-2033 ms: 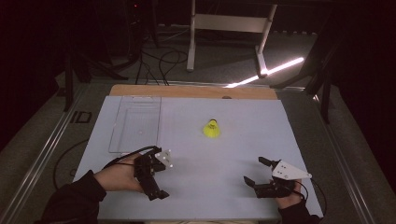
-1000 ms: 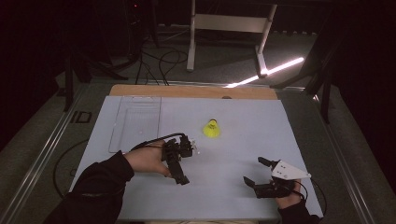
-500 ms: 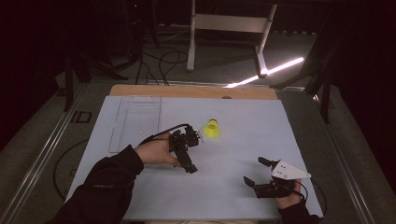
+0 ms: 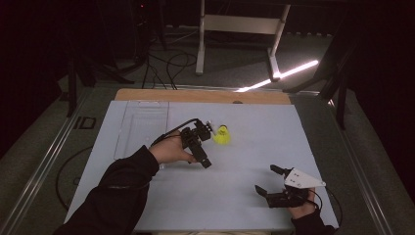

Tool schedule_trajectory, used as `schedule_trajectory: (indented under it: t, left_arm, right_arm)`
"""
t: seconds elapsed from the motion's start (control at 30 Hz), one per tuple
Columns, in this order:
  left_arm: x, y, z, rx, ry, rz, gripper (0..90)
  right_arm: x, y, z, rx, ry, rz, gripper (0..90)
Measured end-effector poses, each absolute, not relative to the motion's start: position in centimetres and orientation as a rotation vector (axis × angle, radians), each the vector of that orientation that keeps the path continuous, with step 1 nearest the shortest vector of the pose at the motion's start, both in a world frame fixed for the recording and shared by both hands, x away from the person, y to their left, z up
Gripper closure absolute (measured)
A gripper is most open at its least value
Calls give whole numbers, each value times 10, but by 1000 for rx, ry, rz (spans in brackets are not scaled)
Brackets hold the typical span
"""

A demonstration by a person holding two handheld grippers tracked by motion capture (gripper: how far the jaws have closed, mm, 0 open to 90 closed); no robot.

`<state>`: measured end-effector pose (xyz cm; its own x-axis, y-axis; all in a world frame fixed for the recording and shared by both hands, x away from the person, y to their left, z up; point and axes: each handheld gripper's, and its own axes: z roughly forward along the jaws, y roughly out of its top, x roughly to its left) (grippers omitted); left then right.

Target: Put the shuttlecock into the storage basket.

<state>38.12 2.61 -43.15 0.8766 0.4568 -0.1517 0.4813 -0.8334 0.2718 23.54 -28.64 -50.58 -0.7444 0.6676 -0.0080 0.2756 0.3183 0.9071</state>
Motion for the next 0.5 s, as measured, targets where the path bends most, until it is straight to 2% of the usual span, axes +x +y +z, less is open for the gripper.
schedule_trajectory:
  t: [0.5]
  left_arm:
    - [410,12,-432,2617,820,-26,54]
  right_arm:
    - [236,-287,-506,837,2213,1406,92]
